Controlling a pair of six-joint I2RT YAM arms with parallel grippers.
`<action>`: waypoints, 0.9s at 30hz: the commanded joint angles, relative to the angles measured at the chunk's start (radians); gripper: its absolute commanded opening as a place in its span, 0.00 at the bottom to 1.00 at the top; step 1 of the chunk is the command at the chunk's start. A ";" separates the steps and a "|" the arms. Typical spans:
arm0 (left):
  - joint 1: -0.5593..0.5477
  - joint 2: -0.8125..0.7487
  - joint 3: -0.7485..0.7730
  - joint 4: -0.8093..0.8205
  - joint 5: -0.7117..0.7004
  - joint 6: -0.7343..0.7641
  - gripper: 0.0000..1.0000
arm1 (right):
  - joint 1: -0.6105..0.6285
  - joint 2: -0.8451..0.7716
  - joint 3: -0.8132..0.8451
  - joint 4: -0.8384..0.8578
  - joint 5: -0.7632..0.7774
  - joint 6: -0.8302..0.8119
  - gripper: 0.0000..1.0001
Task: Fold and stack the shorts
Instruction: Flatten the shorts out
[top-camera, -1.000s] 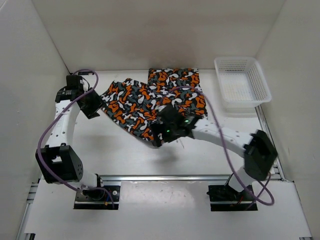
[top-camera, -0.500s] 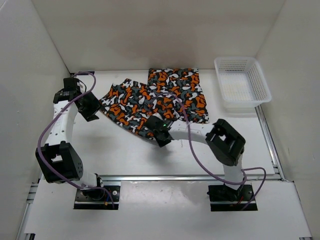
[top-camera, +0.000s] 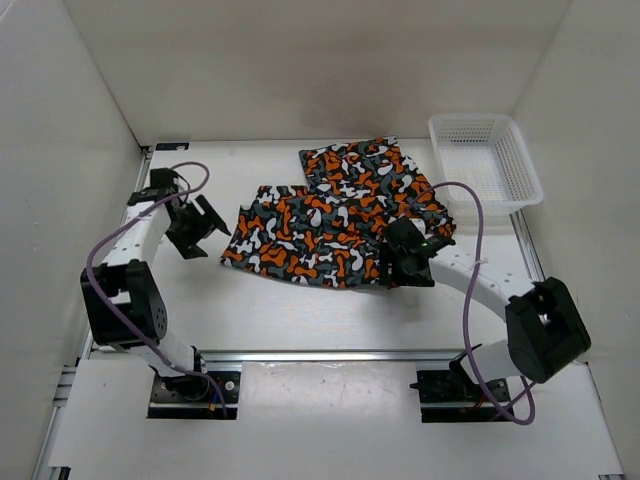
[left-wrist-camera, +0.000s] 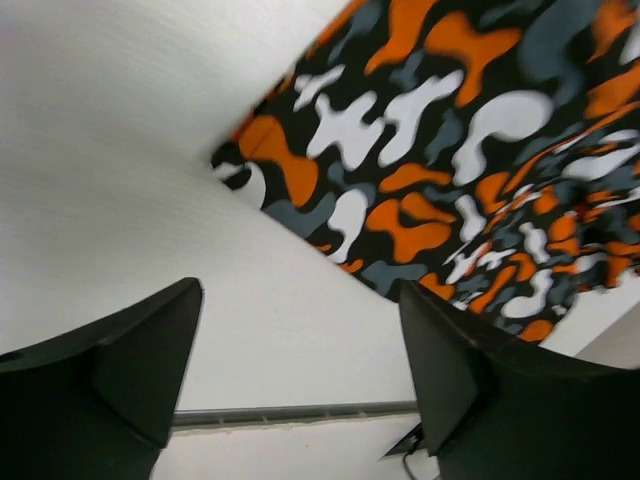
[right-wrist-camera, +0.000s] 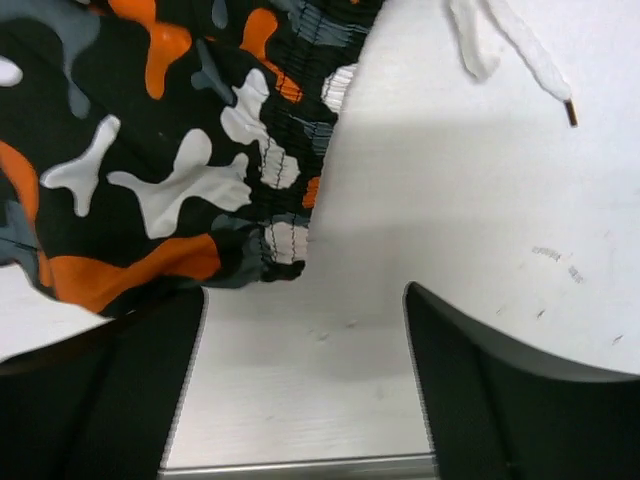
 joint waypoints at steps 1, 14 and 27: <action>-0.063 0.031 -0.054 0.042 0.020 -0.018 0.93 | -0.018 -0.077 -0.006 -0.037 -0.102 0.054 0.90; -0.096 0.273 0.024 0.094 -0.037 -0.036 0.91 | -0.384 -0.356 -0.256 0.188 -0.742 0.443 0.85; -0.096 0.362 0.076 0.094 -0.037 -0.045 0.10 | -0.463 -0.267 -0.546 0.725 -0.939 0.950 0.75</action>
